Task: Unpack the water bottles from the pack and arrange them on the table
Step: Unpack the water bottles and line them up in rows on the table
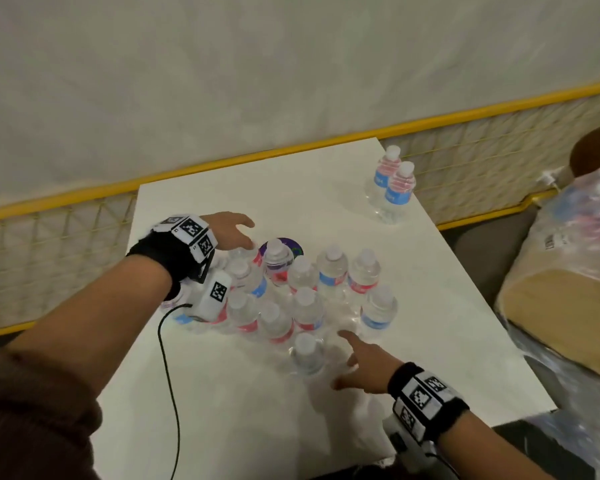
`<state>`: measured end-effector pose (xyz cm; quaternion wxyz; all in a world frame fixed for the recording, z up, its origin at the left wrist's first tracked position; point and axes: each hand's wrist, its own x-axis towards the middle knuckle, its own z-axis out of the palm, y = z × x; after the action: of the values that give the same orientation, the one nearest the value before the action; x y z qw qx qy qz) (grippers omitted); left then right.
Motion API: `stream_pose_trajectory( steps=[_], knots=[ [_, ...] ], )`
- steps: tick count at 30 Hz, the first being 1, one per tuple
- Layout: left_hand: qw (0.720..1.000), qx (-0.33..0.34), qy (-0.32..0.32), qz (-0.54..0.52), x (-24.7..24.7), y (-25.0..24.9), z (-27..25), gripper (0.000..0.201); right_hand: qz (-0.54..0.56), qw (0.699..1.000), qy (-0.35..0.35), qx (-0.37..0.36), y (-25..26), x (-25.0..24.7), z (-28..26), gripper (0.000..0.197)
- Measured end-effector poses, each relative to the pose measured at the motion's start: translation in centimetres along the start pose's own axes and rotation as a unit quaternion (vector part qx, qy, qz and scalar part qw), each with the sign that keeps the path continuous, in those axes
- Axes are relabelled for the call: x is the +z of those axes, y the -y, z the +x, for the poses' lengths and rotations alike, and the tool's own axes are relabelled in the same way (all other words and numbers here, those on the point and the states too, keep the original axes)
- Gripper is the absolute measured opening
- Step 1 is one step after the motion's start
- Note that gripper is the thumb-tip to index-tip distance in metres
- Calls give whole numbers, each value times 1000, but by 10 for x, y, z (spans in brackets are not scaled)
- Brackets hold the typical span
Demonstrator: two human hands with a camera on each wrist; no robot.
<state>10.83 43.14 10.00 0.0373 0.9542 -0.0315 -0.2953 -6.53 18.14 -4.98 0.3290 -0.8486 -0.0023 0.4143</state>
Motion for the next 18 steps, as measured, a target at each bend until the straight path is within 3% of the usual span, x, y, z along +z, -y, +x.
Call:
stream_pose_trajectory(
  steps=[6,12,15,18],
  knots=[
    [998,47,40,1,16,27,-2,64,107,989,-84,-53,27,33,19,116],
    [983,62,-88,-151,17,66,-12,63,152,979,-120,-56,36,45,22,125],
    [980,-29,-113,-159,29,106,-5,75,156,978,-113,-75,45,44,25,131],
    [982,-122,-52,-137,51,124,0,86,179,973,-120,-81,51,49,32,138]
  ],
)
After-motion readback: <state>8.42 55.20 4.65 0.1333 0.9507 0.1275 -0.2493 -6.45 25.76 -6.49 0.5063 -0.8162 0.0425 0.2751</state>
